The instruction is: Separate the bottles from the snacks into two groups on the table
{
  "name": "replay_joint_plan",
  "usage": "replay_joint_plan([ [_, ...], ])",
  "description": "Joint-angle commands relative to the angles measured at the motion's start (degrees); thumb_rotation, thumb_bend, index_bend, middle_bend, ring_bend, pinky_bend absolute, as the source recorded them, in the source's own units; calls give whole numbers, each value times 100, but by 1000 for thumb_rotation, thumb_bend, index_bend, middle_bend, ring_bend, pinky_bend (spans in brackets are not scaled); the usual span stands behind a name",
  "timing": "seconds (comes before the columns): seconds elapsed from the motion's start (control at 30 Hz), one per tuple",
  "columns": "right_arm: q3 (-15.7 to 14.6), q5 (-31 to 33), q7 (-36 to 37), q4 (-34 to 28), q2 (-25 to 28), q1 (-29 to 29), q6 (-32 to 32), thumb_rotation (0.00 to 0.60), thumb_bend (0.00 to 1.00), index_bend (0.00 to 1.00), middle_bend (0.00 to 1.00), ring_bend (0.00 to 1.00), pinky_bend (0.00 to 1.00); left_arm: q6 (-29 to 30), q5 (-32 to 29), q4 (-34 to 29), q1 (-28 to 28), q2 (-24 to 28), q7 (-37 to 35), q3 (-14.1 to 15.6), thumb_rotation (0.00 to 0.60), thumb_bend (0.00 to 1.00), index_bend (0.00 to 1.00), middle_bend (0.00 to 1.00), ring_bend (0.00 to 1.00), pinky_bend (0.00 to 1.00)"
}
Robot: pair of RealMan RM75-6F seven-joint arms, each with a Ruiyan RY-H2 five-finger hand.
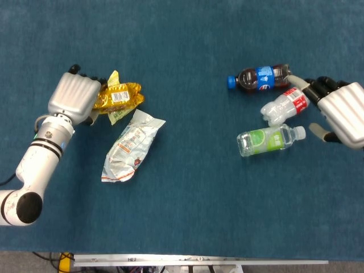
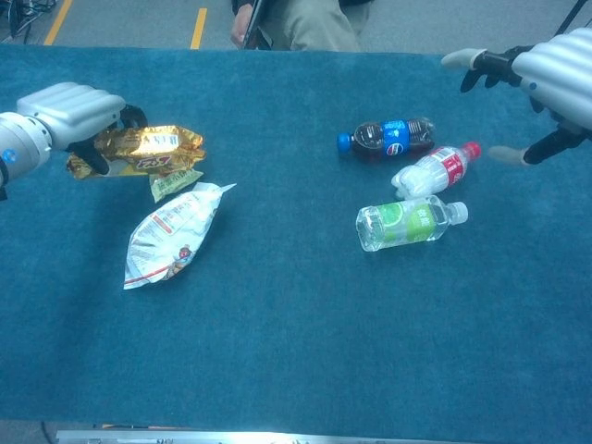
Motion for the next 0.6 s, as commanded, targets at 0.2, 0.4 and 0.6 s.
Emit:
replay_joint_plan([
  [0.2,11,62,20,12,66,-113,135,600,228,20,279,273,545,-230,-507,-431,-146,219,205,84,600,373,21,208,172,137],
  [0.4,14,127,108,88,154,-266,312,600,229,20,279,273,545,20,-285,-740,20,493,-137,-3,600,365,0,126,108,137],
  [0.6,10,271,151,205,224,-486,564,600,228,20,278,273,530,740,706,-775,513,562,-832,-160,600,364,0,126,111,137],
])
